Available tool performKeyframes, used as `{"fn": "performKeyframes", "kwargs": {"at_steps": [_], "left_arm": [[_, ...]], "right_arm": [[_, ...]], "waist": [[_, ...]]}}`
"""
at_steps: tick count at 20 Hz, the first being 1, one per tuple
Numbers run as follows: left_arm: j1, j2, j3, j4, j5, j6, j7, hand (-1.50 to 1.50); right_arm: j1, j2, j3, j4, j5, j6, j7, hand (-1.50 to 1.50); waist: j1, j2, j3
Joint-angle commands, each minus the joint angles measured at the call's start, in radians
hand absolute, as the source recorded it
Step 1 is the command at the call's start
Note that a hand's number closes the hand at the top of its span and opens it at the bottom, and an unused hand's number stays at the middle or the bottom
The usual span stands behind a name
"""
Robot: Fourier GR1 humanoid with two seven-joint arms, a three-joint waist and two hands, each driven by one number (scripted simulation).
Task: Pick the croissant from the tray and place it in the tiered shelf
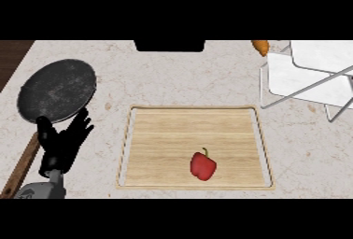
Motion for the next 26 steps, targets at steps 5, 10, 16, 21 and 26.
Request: {"fn": "performKeyframes", "kwargs": {"at_steps": [5, 10, 16, 21, 26], "left_arm": [[0.034, -0.011, -0.004, -0.025, 0.004, -0.006, 0.032, 0.00], [0.008, -0.004, 0.009, 0.010, -0.004, -0.014, 0.021, 0.00], [0.022, -0.005, 0.013, 0.014, -0.016, -0.014, -0.001, 0.00], [0.053, -0.016, 0.006, -0.035, -0.007, -0.014, 0.033, 0.00], [0.024, 0.005, 0.046, -0.010, 0.023, -0.047, 0.024, 0.00]], "right_arm": [[0.004, 0.017, -0.165, 0.024, -0.152, -0.058, -0.014, -1.50], [-0.043, -0.079, -0.222, 0.041, -0.168, -0.116, 0.024, -1.50], [0.011, -0.181, -0.263, 0.056, -0.143, -0.226, 0.041, -1.50], [0.046, -0.291, -0.349, 0.121, -0.194, -0.223, 0.024, -1.50], [0.133, -0.418, -0.440, 0.202, -0.291, -0.050, -0.026, -1.50]], "waist": [[-0.004, 0.000, -0.004], [-0.004, 0.003, -0.005], [-0.013, 0.002, -0.005], [-0.006, 0.002, -0.004], [-0.010, 0.003, -0.004]]}}
